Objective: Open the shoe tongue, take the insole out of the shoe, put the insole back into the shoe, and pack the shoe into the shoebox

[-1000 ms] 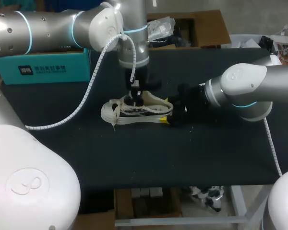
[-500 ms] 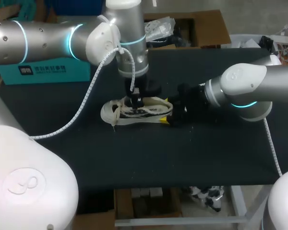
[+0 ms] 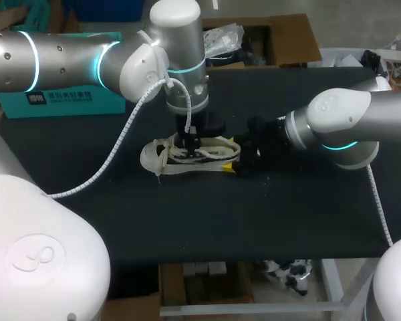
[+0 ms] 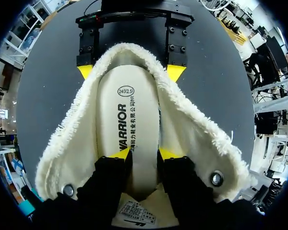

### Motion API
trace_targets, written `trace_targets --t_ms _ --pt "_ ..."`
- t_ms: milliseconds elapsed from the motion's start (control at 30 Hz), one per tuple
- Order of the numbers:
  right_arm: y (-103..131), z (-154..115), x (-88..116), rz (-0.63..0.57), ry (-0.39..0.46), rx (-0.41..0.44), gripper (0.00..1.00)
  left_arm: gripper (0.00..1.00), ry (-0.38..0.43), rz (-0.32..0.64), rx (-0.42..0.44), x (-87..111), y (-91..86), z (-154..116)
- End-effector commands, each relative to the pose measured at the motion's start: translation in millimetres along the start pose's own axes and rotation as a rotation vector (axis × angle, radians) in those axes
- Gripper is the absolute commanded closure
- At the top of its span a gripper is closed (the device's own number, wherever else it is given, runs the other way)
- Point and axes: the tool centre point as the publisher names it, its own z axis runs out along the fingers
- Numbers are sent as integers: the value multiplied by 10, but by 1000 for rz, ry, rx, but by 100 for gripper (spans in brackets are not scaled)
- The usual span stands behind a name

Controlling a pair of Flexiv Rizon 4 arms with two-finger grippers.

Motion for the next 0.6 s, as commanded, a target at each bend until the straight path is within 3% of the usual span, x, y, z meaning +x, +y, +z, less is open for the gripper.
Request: trace_targets --t_ms 33,200,367,433,600 --pt "-61 59 -49 -1 1 -6 100 60 -32 -3 -14 -91 21 485" --pt "-61 59 -49 -1 1 -6 100 60 -131 -21 -34 -167 50 649" --pt "-61 59 -49 -1 1 -6 100 76 -230 -55 -60 -368 33 806" --pt "-61 59 -49 -1 1 -6 100 97 -254 -74 -65 -467 37 821" --pt "-61 59 -49 -1 1 -6 100 100 -256 -60 -42 -589 61 672"
